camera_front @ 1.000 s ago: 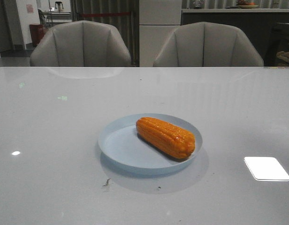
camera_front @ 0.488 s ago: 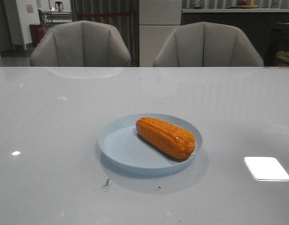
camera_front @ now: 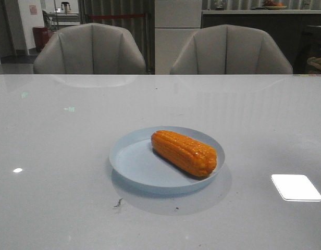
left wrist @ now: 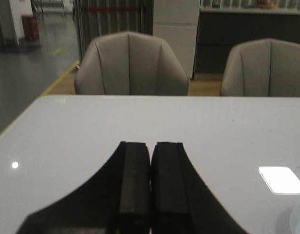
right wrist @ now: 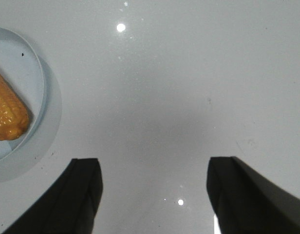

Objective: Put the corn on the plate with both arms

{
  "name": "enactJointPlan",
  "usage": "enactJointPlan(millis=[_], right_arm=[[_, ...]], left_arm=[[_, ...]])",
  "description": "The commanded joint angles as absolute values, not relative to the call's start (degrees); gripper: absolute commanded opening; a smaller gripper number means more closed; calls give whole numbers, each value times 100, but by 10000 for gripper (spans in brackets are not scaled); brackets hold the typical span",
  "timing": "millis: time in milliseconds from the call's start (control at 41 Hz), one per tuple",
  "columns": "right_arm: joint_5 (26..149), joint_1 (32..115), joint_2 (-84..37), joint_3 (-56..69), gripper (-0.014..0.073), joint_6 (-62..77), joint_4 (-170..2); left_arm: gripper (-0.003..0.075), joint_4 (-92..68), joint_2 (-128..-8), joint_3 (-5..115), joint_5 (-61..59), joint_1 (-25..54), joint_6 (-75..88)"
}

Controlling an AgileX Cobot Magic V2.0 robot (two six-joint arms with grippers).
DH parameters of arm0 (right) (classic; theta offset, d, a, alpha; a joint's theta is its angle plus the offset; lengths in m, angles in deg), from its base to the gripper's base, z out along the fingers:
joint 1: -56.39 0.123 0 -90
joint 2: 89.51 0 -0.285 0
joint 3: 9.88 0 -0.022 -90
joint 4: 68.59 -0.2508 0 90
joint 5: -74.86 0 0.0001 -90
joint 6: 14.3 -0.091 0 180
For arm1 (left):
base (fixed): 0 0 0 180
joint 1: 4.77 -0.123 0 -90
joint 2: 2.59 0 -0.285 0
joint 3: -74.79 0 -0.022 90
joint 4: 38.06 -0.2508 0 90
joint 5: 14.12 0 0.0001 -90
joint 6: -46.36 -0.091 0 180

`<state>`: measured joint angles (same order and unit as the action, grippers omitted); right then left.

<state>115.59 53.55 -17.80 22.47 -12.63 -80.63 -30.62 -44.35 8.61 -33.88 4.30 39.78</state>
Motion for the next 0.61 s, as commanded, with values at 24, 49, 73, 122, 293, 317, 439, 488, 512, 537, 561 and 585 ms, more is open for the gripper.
enactJointPlan(millis=[24,49,73,122,293,317,439,488,512,537,561,585], right_arm=[[11269,5326,-1924,2091,562,-1238,-8142],[11269,5326,-1924,2091,562,-1238,-8142],[11269,5326,-1924,2091,562,-1238,-8142],[11269,5326,-1924,2091,562,-1238,-8142],[11269,5326,-1924,2091,562,-1238,-8142],[11269,5326,-1924,2091,562,-1238,-8142],[11269,5326,-1924,2091,562,-1238,-8142],[11269,5326,-1924,2091,562,-1238,-8142],[11269,5326,-1924,2091,562,-1238,-8142],[11269,5326,-1924,2091,562,-1238,-8142],[11261,5326,-1924,2091,562,-1238,-8142],[11275,5326,-1924,2091,562,-1238,-8142]], left_arm=[[94,-3330,-3726,456,-4104,281,4034],[94,-3350,-3603,396,-4104,252,4034],[94,-3345,-3478,281,-4104,225,4034],[94,-3345,-3137,96,-4096,160,4034],[94,-3345,-2138,-425,-4096,-46,4034],[94,-3345,-1968,-481,-4083,-76,4034],[94,-3345,-1237,-513,-3343,-113,4034],[94,-3345,-989,-513,-2924,-113,4034],[94,-3345,-855,-513,-2706,-113,4034],[94,-3345,-837,-513,-2632,-113,4034],[94,-3345,-870,-513,-2561,-113,4034],[94,-3345,-916,-513,-2465,-113,4034]])
